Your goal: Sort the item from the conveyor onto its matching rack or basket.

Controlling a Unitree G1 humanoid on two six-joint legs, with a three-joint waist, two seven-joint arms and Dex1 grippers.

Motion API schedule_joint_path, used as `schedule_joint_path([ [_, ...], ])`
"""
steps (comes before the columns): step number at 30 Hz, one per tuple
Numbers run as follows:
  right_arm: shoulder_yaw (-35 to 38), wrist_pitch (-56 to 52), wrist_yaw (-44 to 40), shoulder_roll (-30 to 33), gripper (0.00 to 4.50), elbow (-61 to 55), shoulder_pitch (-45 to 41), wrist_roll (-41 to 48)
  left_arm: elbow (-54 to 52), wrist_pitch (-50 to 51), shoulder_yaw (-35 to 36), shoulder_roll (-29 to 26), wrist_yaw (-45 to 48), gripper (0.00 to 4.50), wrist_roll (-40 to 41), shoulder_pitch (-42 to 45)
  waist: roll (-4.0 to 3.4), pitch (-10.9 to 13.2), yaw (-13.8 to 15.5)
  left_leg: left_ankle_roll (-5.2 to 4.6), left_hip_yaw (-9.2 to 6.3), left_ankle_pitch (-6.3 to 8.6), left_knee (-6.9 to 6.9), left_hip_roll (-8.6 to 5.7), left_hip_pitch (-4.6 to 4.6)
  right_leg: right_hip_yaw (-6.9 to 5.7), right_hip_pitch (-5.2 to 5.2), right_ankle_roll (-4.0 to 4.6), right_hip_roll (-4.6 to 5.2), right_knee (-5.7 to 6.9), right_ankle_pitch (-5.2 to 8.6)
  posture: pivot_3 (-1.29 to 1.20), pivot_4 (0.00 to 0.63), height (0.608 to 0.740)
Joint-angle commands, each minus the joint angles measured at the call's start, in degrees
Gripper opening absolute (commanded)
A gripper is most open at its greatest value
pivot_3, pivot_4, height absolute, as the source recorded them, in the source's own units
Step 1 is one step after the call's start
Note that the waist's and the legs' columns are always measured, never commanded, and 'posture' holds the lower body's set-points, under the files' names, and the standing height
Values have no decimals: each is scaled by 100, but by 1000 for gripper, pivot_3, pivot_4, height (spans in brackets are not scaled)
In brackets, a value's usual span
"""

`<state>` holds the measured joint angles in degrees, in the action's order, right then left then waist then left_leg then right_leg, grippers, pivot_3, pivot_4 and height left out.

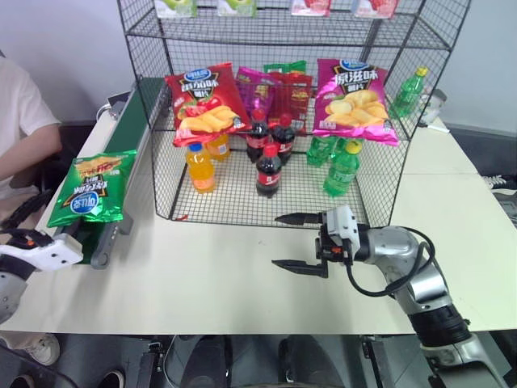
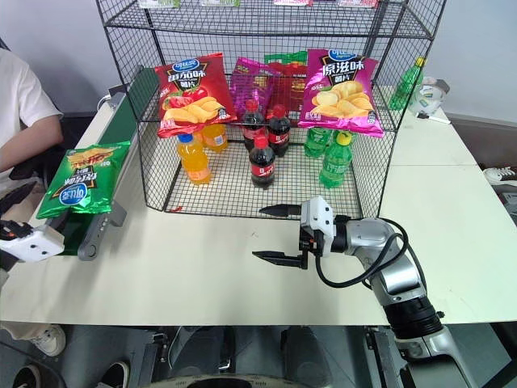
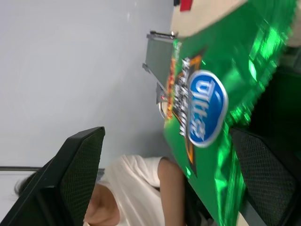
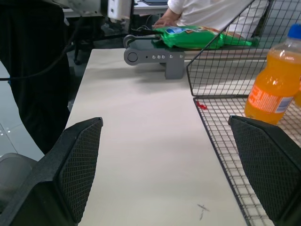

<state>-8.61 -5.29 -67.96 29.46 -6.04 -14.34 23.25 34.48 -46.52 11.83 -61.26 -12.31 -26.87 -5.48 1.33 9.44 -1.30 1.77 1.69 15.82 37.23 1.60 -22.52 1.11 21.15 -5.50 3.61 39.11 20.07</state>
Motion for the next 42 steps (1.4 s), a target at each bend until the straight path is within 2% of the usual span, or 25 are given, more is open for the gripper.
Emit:
schedule_joint_path([
  [1,75,78,12,2,4466,-152,-51,52,-696,34,548,-50,139,4500,338,-492,0,0,3,0,0,0,0,0,1,0,-1,0,0,0,0,0,150,739],
  [7,34,86,-43,6,4466,-90,-111,39,-1510,244,1059,303,292,4500,344,-1405,0,0,8,0,0,0,-1,0,4,6,-5,1,3,-1,0,0,150,739],
  [13,26,71,-67,0,4466,-85,-144,49,-1621,422,1247,524,360,4500,250,-1775,0,0,11,0,-1,0,0,0,6,5,-8,1,3,-1,0,0,150,739],
  [20,32,76,-83,6,4466,-77,-156,39,-1361,470,1127,527,393,4500,200,-1573,1,0,13,0,-1,0,0,-1,5,5,-9,1,3,-1,0,0,150,739],
  [26,58,63,-48,12,4466,-71,-167,40,-430,586,498,543,351,4500,-37,-617,2,-1,17,0,-2,0,1,-2,8,1,-10,1,1,0,0,0,150,739],
  [32,118,56,4,58,4466,-73,-214,36,-20,552,200,434,285,4500,-78,73,6,-4,16,0,-2,0,2,-3,6,-4,-9,0,2,0,0,0,150,739],
  [42,161,59,111,68,4466,-73,-170,62,-981,568,799,359,288,4500,215,-425,6,-4,6,0,-2,0,-1,0,5,0,-6,0,2,0,0,0,150,739],
])
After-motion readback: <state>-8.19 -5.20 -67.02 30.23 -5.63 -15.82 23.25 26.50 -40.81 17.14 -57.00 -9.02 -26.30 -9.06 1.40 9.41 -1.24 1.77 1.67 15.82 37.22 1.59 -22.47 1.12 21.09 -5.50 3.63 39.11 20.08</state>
